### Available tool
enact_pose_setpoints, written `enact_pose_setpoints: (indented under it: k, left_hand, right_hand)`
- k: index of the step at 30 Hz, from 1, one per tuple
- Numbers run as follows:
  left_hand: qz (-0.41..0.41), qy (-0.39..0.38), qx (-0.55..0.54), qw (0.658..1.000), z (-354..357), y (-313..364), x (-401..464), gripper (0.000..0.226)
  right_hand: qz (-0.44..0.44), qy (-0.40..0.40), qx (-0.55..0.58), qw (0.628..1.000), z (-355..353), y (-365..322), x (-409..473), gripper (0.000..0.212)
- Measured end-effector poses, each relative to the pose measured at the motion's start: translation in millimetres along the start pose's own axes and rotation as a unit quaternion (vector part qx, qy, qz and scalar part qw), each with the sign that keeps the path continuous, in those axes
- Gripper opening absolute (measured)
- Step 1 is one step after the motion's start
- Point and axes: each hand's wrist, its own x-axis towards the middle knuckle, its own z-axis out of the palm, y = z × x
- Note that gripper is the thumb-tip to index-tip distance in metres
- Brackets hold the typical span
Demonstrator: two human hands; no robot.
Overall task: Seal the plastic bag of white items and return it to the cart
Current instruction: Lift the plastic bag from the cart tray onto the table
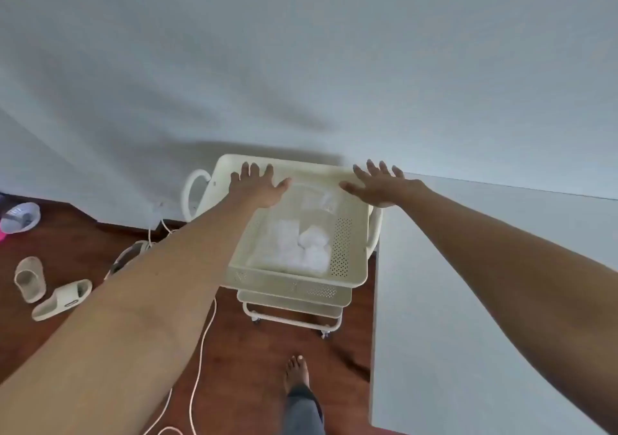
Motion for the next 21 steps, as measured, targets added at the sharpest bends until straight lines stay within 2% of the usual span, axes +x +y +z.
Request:
enact_pose_setpoints:
  k: [6, 10, 13, 21]
  left_hand:
    - [-0.002, -0.043, -0.021, 0.999, 32, -12, 20, 0.077]
    - [0.017, -0.03, -0.022, 0.999, 52, -14, 32, 0.071]
    - [0.034, -0.028, -0.037, 0.998, 65, -17, 43, 0.067]
    - [-0.016, -0.065, -0.221, 0.973, 98, -29, 65, 0.06]
  right_hand:
    - [0.008, -0.063, 0.037, 0.997, 34, -27, 30, 0.092]
    - [-0.001, -0.089, 0.05, 0.995, 59, -37, 49, 0.092]
    - [-0.003, -0.076, 0.085, 0.993, 74, -43, 58, 0.089]
    - [0.076, 0.031, 0.223, 0.971, 100, -49, 73, 0.061]
